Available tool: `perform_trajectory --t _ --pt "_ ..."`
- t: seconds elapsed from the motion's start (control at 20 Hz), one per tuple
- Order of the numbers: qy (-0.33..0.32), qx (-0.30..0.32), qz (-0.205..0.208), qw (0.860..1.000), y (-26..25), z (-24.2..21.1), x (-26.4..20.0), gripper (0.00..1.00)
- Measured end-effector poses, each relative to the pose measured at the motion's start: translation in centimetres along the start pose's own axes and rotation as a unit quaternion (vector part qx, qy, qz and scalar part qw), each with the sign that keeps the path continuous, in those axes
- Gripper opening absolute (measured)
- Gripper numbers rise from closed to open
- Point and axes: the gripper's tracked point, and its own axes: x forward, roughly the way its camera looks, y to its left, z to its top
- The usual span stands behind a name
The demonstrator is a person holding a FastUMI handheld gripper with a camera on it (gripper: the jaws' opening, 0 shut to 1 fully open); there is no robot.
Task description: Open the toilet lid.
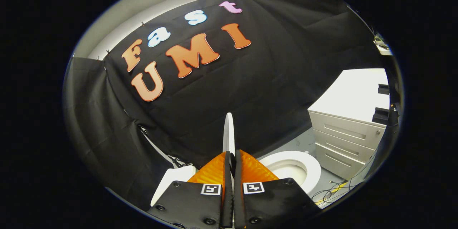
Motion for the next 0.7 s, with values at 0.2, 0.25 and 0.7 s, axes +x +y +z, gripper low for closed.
perform_trajectory --t 0.2,0.25,0.7 --pt "-0.006 -0.037 0.008 0.999 3.2 -0.1 -0.6 0.09" --pt "-0.007 -0.043 0.013 0.999 4.1 -0.2 -0.7 0.09" --pt "-0.008 -0.078 0.044 0.996 11.3 -1.3 -1.3 0.09"
